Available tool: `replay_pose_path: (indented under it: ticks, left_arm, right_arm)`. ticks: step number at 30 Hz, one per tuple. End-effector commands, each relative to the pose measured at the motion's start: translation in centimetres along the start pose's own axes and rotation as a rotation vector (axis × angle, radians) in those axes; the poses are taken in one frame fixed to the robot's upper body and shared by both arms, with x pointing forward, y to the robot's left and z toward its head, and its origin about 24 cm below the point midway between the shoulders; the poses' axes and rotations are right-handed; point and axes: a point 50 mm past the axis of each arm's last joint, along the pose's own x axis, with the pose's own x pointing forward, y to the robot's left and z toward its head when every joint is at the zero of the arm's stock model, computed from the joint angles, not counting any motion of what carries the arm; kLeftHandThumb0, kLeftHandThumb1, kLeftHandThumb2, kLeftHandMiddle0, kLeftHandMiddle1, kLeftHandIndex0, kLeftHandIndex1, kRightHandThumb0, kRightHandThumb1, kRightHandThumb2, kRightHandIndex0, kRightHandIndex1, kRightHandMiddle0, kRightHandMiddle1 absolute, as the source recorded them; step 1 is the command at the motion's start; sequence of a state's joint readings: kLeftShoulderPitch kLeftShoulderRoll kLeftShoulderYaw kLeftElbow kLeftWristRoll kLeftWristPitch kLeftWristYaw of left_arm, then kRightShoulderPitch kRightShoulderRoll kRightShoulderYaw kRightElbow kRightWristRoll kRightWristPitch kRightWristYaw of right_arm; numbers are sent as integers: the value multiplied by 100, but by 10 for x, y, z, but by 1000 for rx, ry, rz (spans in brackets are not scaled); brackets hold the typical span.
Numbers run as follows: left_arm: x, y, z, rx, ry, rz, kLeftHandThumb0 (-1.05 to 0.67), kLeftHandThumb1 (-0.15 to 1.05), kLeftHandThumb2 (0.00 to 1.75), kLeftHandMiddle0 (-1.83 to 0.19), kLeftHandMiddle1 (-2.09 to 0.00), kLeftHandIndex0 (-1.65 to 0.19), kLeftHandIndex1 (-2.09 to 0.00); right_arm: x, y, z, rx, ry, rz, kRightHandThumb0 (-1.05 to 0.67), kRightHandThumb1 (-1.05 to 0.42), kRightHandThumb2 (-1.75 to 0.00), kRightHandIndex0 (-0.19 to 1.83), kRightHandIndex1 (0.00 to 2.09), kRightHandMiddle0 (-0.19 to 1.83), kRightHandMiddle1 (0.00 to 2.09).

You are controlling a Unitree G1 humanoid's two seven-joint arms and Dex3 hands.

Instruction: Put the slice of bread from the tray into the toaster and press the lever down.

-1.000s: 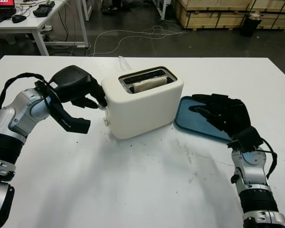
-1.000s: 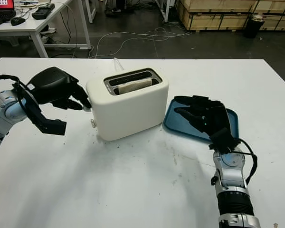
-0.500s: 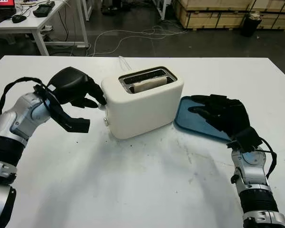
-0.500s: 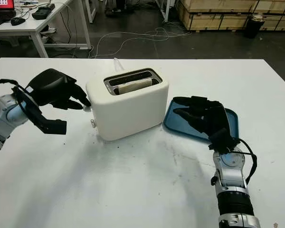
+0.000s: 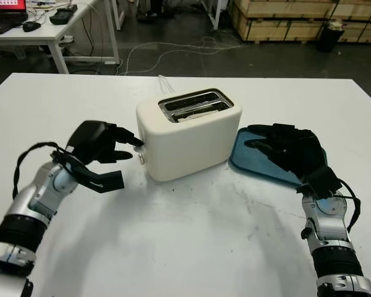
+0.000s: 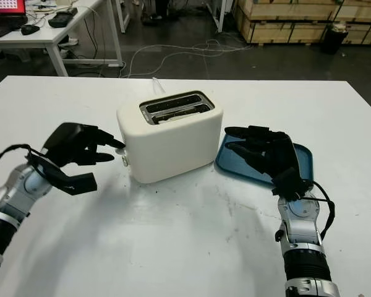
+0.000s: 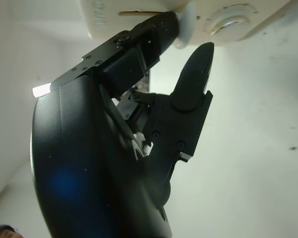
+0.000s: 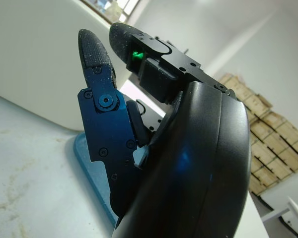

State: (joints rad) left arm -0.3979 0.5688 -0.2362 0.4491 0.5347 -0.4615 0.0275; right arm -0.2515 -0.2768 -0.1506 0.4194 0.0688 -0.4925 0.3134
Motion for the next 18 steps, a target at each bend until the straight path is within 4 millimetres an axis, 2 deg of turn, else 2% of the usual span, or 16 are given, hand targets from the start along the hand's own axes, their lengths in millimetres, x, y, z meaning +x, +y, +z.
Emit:
replay_pose_path:
  ticks: [1,4,8,13,18]
  left_arm:
    - [-9,-61,18,-14,-36,-287,-24,82,1,-75,-164,-123,0]
    - [-9,-60,18,8,-40,-300,-23,82,0,-78,-154,-123,0]
    - [-5,-51,15,34,-50,-272,-22,81,0,-74,-173,-124,-1]
    - [3,-35,15,117,-77,-263,-23,83,1,-72,-173,-123,0]
    - [13,-18,15,170,-114,-220,-23,80,0,-78,-167,-126,-2]
  right_arm:
    - [0,-4,2,3,-6,-9,-59,-90,0,114,11,109,0]
    - [0,-3,3,-5,-13,-7,-57,-90,0,114,11,108,0]
    - [1,-2,3,0,-18,-5,-56,-89,0,116,12,108,0]
    - [1,-2,3,-6,-16,-6,-56,-90,0,115,12,108,0]
    - [1,-2,3,0,-21,-6,-54,-89,0,116,13,108,0]
